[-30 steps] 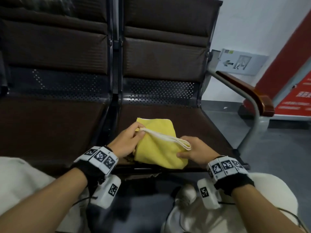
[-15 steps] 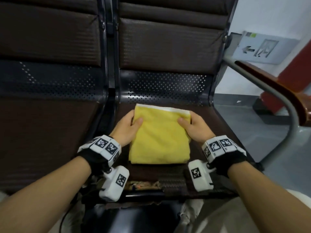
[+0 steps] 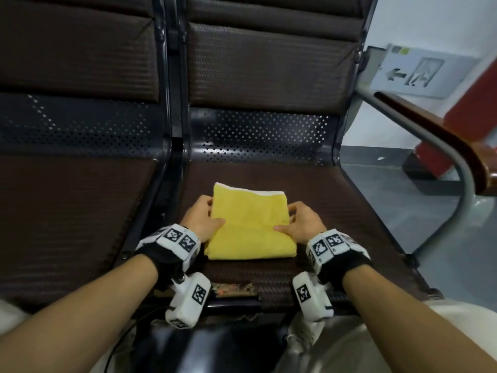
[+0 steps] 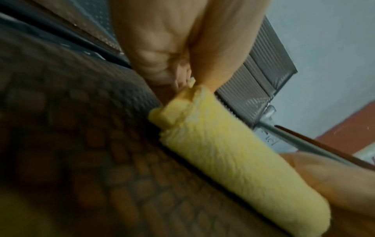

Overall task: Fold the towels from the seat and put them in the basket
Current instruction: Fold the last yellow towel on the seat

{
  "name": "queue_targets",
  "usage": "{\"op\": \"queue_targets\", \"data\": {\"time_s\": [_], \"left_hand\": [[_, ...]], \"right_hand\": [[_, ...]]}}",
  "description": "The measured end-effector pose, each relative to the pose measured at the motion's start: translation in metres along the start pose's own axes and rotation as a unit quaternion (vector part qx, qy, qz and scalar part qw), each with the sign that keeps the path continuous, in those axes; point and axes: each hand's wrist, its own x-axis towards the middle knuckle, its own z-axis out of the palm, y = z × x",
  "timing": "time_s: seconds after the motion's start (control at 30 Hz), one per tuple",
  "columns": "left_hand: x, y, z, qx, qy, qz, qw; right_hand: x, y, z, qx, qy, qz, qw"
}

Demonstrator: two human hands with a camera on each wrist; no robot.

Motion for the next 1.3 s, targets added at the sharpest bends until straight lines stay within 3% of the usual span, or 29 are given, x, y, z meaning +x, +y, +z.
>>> {"op": "queue_targets", "data": {"time_s": [0.1,0.17,0.23,0.27,0.33,0.4,0.5,0.63,0.7,0.77,0.83,0.9,1.1,1.3], "left_hand": [[-0.008,0.005,0.003,0.066,0.033,0.013,0.997],[-0.016,0.007,0.002,0.071,0.054,0.033,0.995],[-0.027,0.006,0.002,0.085,0.095,0.105,0.986],[-0.033,0.005,0.002,0.099,0.111,0.163,0.975],[-0.044,0.005,0.001,0.134,0.079,0.265,0.952],[-0.051,0.006,0.004,0.189,-0.015,0.284,0.94],[-0.052,0.005,0.004,0.309,-0.103,0.235,0.916],[-0.051,0.008,-0.001,0.43,-0.094,0.243,0.865],[-0.057,0.009,-0.003,0.449,-0.059,0.243,0.858],[-0.064,0.008,-0.005,0.414,-0.05,0.238,0.877],[-0.075,0.008,-0.006,0.309,-0.048,0.222,0.924],[-0.085,0.006,-0.008,0.234,-0.035,0.203,0.95],[-0.115,-0.004,-0.014,0.188,-0.032,0.19,0.963],[-0.121,0.001,-0.02,0.168,-0.021,0.193,0.967]], "right_hand": [[-0.008,-0.003,0.001,-0.007,0.014,-0.002,1.0],[-0.02,-0.004,-0.003,-0.062,0.058,-0.057,0.995],[-0.035,-0.002,-0.006,-0.105,0.13,-0.173,0.971],[-0.042,0.0,-0.007,-0.119,0.131,-0.232,0.957],[-0.053,0.004,-0.005,-0.183,0.043,-0.28,0.941],[-0.057,0.009,-0.001,-0.256,-0.057,-0.239,0.935],[-0.06,0.01,0.009,-0.25,-0.058,-0.205,0.944],[-0.063,-0.004,0.007,-0.218,-0.017,-0.166,0.962],[-0.068,-0.005,0.003,-0.186,-0.03,-0.135,0.973],[-0.075,-0.002,0.0,-0.162,-0.04,-0.101,0.981],[-0.086,0.002,-0.002,-0.109,-0.043,-0.065,0.991],[-0.098,0.006,-0.003,-0.059,-0.03,-0.064,0.996],[-0.142,0.016,0.002,-0.084,-0.047,-0.091,0.991],[-0.138,0.016,0.002,-0.078,-0.023,-0.09,0.993]]}}
